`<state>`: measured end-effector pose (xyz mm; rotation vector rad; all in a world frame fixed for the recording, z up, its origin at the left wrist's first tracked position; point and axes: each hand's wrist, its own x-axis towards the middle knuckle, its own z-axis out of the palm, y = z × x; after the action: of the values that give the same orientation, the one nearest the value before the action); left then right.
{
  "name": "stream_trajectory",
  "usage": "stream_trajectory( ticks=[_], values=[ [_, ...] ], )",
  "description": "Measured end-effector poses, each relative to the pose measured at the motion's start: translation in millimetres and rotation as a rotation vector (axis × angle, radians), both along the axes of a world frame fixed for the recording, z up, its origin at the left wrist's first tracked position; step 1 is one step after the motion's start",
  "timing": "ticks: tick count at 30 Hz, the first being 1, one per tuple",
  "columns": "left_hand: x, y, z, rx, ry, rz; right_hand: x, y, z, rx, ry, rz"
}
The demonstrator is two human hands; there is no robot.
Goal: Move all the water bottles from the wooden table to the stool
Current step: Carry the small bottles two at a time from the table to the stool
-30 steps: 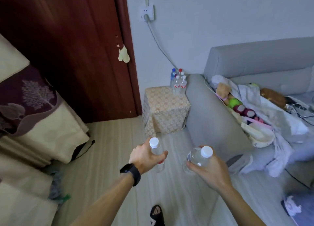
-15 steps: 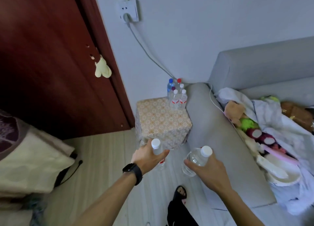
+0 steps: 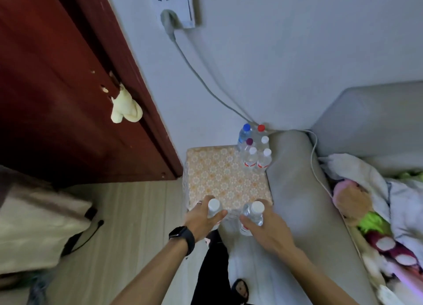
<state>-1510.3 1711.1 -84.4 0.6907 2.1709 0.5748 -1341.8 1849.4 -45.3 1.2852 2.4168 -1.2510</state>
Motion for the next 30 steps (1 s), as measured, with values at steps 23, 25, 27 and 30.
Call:
stream_trajectory(
  ticks=[23, 25, 27, 30],
  values=[
    [-139.3, 122.9, -171.8, -0.122, -0.166, 0.061, -165.0, 124.5, -211.2, -0.069, -0.124, 0.075],
    [-138.8, 123.4, -171.8, -0.109, -0.146, 0.018, -160.2, 128.2, -211.7, -0.038, -0.106, 0.077],
    [-134.6, 120.6, -172.1, -0.084, -0.123, 0.017, -155.5, 130.0, -210.7, 0.069, -0.134, 0.13],
    [-126.9, 111.9, -176.8, -0.032, -0.052, 0.059, -154.9, 128.9, -205.8, 0.262, -0.155, 0.239]
  ],
)
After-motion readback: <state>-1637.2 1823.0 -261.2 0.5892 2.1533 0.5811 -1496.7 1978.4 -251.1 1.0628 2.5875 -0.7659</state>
